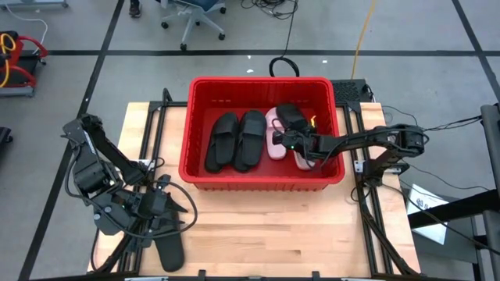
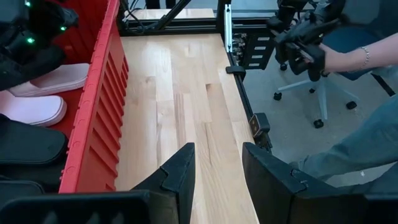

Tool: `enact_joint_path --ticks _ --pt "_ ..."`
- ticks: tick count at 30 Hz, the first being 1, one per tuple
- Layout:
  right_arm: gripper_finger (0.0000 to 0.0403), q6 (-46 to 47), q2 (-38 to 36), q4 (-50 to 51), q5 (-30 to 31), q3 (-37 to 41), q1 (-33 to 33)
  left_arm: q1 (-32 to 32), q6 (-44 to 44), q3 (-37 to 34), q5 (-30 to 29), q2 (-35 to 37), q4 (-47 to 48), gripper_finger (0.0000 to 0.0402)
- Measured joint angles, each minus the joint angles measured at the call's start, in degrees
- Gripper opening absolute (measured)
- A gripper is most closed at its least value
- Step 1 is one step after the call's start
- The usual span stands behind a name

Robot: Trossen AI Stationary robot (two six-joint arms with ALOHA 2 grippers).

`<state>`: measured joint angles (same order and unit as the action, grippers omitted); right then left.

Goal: Pick and place slides into bin
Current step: Put the black slide into the red bin

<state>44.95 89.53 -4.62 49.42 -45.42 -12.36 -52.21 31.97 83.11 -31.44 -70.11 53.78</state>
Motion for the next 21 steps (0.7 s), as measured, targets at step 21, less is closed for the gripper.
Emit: enact_joint_path --ticks 21 --pt "0.0020 14.0 0.2 4.9 4.5 0.2 -0.5 0.0 0.0 0.0 0.0 0.0 0.0 0.0129"
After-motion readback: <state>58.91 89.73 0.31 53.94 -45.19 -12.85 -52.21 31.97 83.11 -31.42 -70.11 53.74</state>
